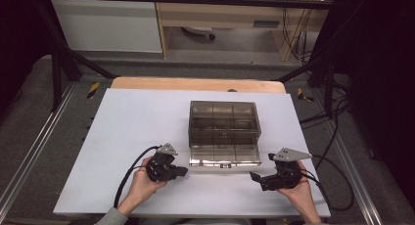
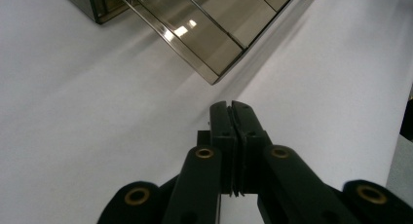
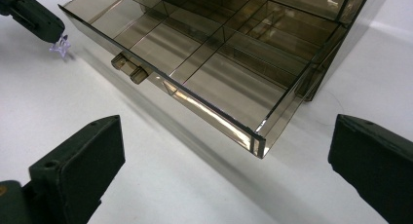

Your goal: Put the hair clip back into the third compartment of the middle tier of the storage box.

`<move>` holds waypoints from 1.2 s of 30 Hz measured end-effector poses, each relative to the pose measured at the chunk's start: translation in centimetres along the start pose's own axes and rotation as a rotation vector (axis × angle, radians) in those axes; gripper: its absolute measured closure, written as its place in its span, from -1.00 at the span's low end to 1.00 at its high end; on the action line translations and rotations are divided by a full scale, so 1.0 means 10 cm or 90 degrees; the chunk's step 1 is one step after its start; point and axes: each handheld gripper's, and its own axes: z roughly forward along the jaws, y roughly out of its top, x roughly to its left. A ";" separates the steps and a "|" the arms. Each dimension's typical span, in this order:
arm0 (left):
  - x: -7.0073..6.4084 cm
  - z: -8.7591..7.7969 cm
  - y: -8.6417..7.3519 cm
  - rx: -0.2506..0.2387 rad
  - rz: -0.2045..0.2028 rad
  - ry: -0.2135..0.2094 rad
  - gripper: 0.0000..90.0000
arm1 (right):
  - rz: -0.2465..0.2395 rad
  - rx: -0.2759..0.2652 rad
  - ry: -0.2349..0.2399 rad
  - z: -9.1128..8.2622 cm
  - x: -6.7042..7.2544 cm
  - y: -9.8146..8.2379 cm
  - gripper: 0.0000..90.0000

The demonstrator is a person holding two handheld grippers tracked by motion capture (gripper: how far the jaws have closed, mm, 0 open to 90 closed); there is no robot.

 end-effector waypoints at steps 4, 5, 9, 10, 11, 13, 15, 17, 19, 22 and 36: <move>-0.01 -0.03 -0.01 -0.003 0.001 -0.001 0.95 | 0.001 0.000 0.000 0.00 0.00 0.00 -0.99; -0.01 -0.03 -0.01 -0.003 0.001 -0.001 0.95 | 0.000 0.000 -0.001 0.00 0.00 0.00 -0.99; -0.01 -0.06 -0.01 -0.004 0.000 -0.001 0.95 | 0.003 0.000 -0.001 0.00 0.00 0.00 -0.99; -0.01 -0.06 -0.02 -0.005 0.000 -0.001 0.95 | 0.003 0.000 -0.001 0.00 0.00 0.00 -0.99; 0.00 -0.07 -0.02 -0.006 -0.002 -0.001 0.95 | 0.002 -0.001 -0.002 0.00 0.00 0.00 -0.99; 0.00 -0.09 -0.02 -0.009 -0.002 0.000 0.95 | 0.003 0.000 -0.003 0.00 0.00 0.00 -0.99; 0.01 -0.11 -0.02 -0.010 -0.004 0.001 0.95 | 0.003 0.001 -0.003 0.00 0.00 0.00 -0.99; 0.01 -0.13 -0.03 -0.012 -0.005 0.002 0.95 | 0.005 0.002 -0.005 0.00 -0.01 0.00 -0.99; 0.02 -0.14 -0.03 -0.014 -0.005 0.004 0.95 | 0.005 0.003 -0.004 0.00 -0.01 -0.01 -0.99; 0.03 -0.17 -0.04 -0.018 -0.008 0.005 0.95 | 0.006 0.003 -0.005 0.00 -0.01 -0.01 -0.99; 0.09 -0.30 -0.09 -0.029 -0.017 0.015 0.95 | 0.012 0.006 -0.007 0.00 -0.02 -0.02 -0.99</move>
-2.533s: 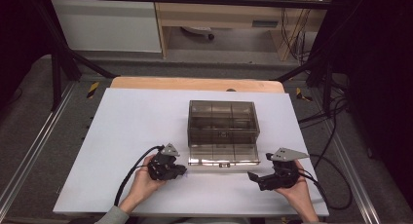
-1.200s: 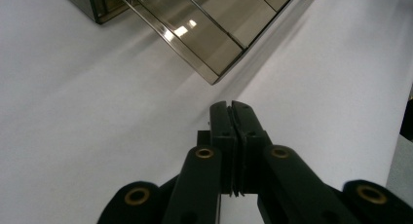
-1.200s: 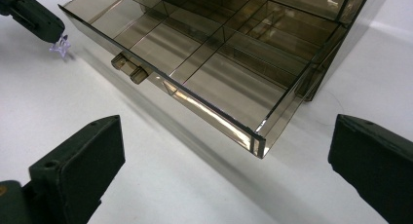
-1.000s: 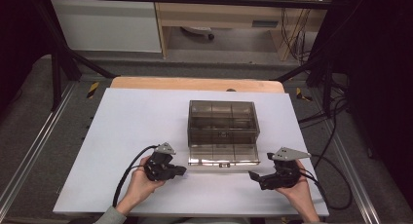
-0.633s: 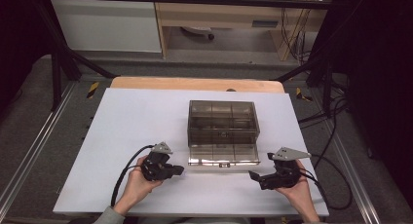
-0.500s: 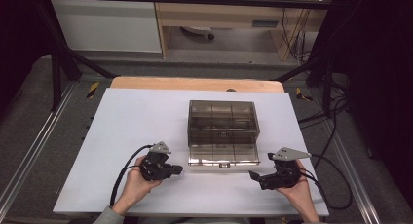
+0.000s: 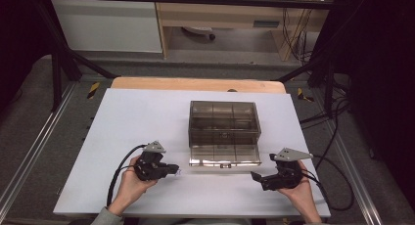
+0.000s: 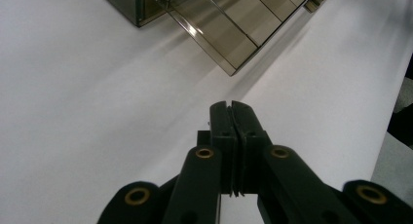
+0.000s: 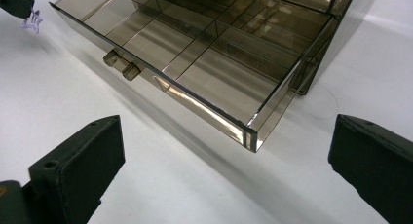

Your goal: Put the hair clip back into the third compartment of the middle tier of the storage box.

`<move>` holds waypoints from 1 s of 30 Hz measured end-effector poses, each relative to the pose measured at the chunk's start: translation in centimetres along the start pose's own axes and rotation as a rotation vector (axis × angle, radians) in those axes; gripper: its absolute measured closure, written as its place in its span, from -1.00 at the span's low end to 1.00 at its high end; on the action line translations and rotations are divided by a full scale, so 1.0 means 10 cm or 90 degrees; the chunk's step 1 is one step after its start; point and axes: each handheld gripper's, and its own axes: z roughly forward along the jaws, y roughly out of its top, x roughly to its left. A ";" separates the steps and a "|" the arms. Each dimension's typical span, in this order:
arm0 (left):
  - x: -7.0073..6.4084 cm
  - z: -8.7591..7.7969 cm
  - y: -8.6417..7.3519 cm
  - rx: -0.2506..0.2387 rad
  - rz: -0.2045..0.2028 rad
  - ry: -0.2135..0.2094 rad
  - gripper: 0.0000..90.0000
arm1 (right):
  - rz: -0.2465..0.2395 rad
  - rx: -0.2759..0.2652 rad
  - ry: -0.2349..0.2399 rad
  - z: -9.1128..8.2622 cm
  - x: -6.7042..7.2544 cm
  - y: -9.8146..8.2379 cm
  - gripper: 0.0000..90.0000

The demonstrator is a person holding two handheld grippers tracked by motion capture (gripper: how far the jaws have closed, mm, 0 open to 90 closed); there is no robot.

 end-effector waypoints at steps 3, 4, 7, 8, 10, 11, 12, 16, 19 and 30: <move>0.02 -0.03 0.00 -0.003 -0.002 0.002 0.95 | 0.000 0.000 0.001 0.00 0.00 0.00 -0.99; 0.02 -0.03 -0.01 -0.004 -0.003 0.002 0.95 | 0.000 -0.002 0.000 0.00 0.00 0.00 -0.99; 0.04 -0.06 -0.01 -0.007 -0.003 0.004 0.95 | 0.002 0.000 0.000 0.00 0.00 0.00 -0.99; 0.04 -0.07 -0.01 -0.010 -0.004 0.006 0.95 | 0.001 -0.001 0.001 0.00 0.00 0.00 -0.99; 0.05 -0.09 -0.01 -0.014 -0.007 0.007 0.95 | 0.002 -0.002 0.000 0.00 0.00 0.00 -0.99; 0.06 -0.10 -0.01 -0.015 -0.008 0.008 0.95 | 0.002 -0.001 0.000 0.00 0.00 0.00 -0.99; 0.06 -0.11 -0.01 -0.016 -0.008 0.008 0.95 | 0.002 -0.001 0.000 0.00 0.00 0.00 -0.99; 0.07 -0.14 0.00 -0.022 -0.009 0.010 0.95 | 0.001 -0.001 0.000 0.01 0.00 0.00 -0.99; 0.07 -0.16 0.01 -0.028 -0.009 0.012 0.95 | 0.002 0.000 0.000 0.01 0.00 0.00 -0.99; 0.04 -0.22 0.07 -0.042 -0.005 0.013 0.95 | -0.001 0.002 -0.001 0.01 0.00 0.00 -0.99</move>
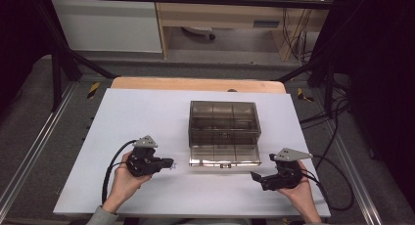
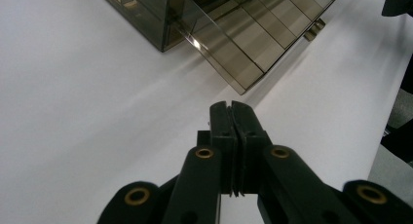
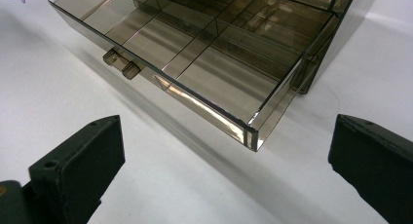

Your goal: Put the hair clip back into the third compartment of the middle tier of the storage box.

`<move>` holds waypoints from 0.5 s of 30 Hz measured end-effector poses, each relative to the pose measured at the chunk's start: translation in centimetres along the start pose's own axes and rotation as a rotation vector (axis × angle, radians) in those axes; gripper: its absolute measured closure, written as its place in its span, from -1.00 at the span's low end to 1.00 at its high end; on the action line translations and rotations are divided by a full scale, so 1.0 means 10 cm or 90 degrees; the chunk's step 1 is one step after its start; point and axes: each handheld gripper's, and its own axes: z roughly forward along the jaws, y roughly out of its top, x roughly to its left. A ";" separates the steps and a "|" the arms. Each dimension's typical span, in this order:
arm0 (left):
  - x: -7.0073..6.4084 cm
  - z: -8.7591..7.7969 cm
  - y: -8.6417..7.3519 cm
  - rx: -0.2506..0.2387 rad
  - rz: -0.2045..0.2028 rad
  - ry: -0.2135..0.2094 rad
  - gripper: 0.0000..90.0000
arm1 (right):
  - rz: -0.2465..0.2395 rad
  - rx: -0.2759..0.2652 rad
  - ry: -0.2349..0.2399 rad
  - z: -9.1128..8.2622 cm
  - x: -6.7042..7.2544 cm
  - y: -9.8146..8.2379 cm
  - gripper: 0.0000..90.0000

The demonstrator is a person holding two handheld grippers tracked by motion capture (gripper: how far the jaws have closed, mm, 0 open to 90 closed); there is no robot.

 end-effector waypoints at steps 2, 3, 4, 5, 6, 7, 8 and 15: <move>-0.01 0.00 0.01 -0.001 0.001 0.000 0.95 | 0.002 -0.001 0.000 0.00 0.00 0.00 -0.99; -0.01 0.00 0.02 -0.002 0.001 0.000 0.95 | 0.002 -0.002 0.000 0.00 0.00 0.00 -0.99; -0.01 0.00 0.02 -0.002 0.002 0.000 0.95 | 0.003 -0.002 0.000 -0.01 0.00 0.00 -0.99; -0.02 0.00 0.03 -0.002 0.003 0.000 0.95 | 0.003 -0.002 0.000 -0.01 0.00 0.00 -0.99; -0.02 0.00 0.04 -0.002 0.004 -0.001 0.95 | 0.004 -0.002 0.000 -0.01 0.00 0.00 -0.99; -0.03 0.00 0.05 -0.003 0.005 0.000 0.95 | 0.004 -0.002 0.000 -0.01 0.00 0.00 -0.99; -0.03 0.00 0.05 -0.003 0.006 0.000 0.95 | 0.004 -0.002 0.000 -0.01 0.00 0.00 -0.99; -0.08 0.01 0.11 -0.008 0.012 0.000 0.95 | 0.002 -0.001 -0.002 0.00 0.00 0.00 -0.99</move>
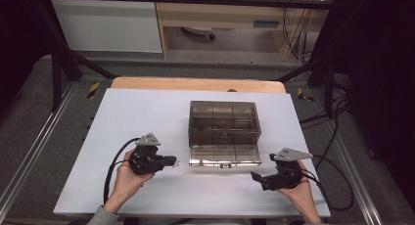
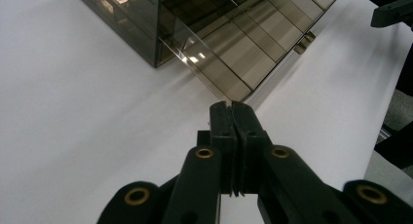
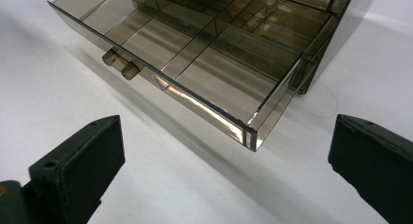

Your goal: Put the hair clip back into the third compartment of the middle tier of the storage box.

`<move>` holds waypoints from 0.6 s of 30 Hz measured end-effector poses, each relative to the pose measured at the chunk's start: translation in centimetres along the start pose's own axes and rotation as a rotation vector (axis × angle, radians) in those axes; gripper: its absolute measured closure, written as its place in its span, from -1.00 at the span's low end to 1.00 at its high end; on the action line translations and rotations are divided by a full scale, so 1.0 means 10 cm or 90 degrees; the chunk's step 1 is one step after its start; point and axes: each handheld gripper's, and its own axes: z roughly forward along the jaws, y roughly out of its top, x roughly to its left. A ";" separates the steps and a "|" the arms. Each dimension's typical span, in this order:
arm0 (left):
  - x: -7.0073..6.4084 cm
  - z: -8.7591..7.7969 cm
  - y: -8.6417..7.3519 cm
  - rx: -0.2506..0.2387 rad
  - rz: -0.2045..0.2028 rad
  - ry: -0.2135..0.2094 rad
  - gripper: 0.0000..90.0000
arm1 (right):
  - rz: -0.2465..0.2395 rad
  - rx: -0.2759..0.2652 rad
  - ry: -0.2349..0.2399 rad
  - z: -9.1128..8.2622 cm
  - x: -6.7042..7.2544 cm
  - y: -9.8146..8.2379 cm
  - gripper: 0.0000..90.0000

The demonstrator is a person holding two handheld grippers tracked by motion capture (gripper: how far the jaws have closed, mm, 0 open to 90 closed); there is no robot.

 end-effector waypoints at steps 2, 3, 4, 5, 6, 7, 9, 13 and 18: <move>-0.01 0.01 0.01 0.001 0.002 -0.001 0.95 | 0.000 -0.001 0.000 0.00 0.00 0.00 -0.99; -0.01 0.01 0.02 0.001 0.002 -0.001 0.95 | 0.000 0.000 0.001 0.00 0.00 0.00 -0.99; -0.01 0.02 0.02 0.002 0.002 -0.001 0.95 | 0.000 0.000 0.000 0.00 0.00 0.00 -0.99; -0.01 0.02 0.03 0.002 0.004 -0.002 0.95 | 0.000 0.002 0.000 0.00 0.00 0.00 -0.99; -0.02 0.02 0.04 0.001 0.004 -0.002 0.95 | -0.001 0.003 0.000 0.00 0.00 0.00 -0.99; -0.02 0.02 0.05 0.001 0.004 -0.003 0.95 | -0.001 0.003 0.001 0.00 0.00 0.00 -0.99; -0.02 0.01 0.07 -0.002 0.006 -0.005 0.95 | 0.000 0.001 0.000 0.00 0.00 0.00 -0.99; -0.04 0.02 0.11 -0.005 0.010 -0.006 0.95 | 0.000 0.001 0.000 0.00 0.00 0.00 -0.99; -0.07 0.04 0.17 -0.005 0.018 -0.009 0.95 | 0.001 0.001 0.000 0.00 0.00 0.00 -0.99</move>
